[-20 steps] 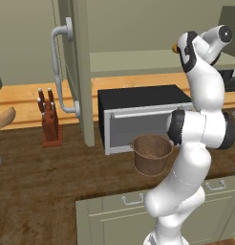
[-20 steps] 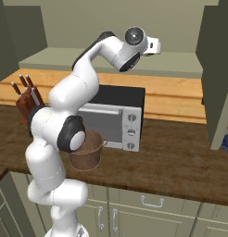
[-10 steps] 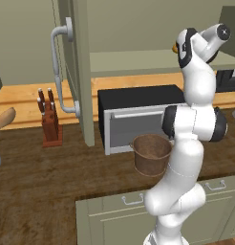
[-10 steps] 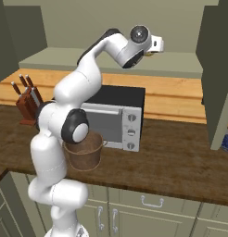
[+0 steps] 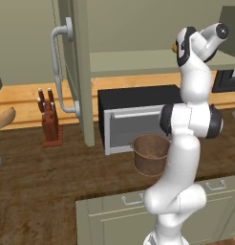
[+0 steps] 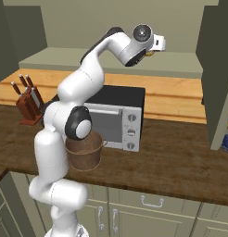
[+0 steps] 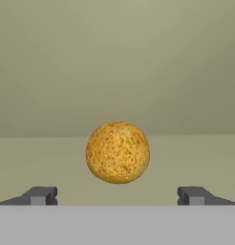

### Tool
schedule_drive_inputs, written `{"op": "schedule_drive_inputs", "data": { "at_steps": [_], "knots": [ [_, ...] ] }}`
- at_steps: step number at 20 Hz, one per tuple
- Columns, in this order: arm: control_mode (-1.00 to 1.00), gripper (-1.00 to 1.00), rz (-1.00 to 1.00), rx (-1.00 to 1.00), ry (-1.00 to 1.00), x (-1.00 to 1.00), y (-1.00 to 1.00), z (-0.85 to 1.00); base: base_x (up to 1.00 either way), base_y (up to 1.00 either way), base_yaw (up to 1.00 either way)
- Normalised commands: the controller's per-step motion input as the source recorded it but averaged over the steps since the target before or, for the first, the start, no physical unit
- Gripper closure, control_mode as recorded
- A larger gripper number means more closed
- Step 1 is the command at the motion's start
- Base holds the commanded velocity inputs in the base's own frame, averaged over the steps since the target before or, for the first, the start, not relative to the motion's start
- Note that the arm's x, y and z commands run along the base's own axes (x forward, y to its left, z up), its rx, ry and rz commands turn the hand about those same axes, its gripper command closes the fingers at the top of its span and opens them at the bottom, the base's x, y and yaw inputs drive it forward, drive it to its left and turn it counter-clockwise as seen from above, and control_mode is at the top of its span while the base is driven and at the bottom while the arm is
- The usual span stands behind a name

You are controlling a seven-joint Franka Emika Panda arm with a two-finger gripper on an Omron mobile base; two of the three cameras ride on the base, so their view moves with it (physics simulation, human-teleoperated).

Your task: Open the cabinet, pick up the bread from the cabinet and place it in the basket. Then move the basket to the dining counter.

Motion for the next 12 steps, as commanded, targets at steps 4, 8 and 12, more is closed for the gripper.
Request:
{"op": "schedule_drive_inputs", "data": {
  "at_steps": [4,8,12],
  "knots": [
    [-1.0,-1.0,0.0,0.0,0.0,0.24,0.0,0.0,0.0,0.0,0.0],
    [-1.0,-1.0,0.0,0.0,0.0,0.16,0.0,0.0,0.0,0.0,0.0],
    [-1.0,-1.0,0.0,0.0,0.02,0.22,0.01,-0.05,0.0,0.0,0.0]
  ]
}}
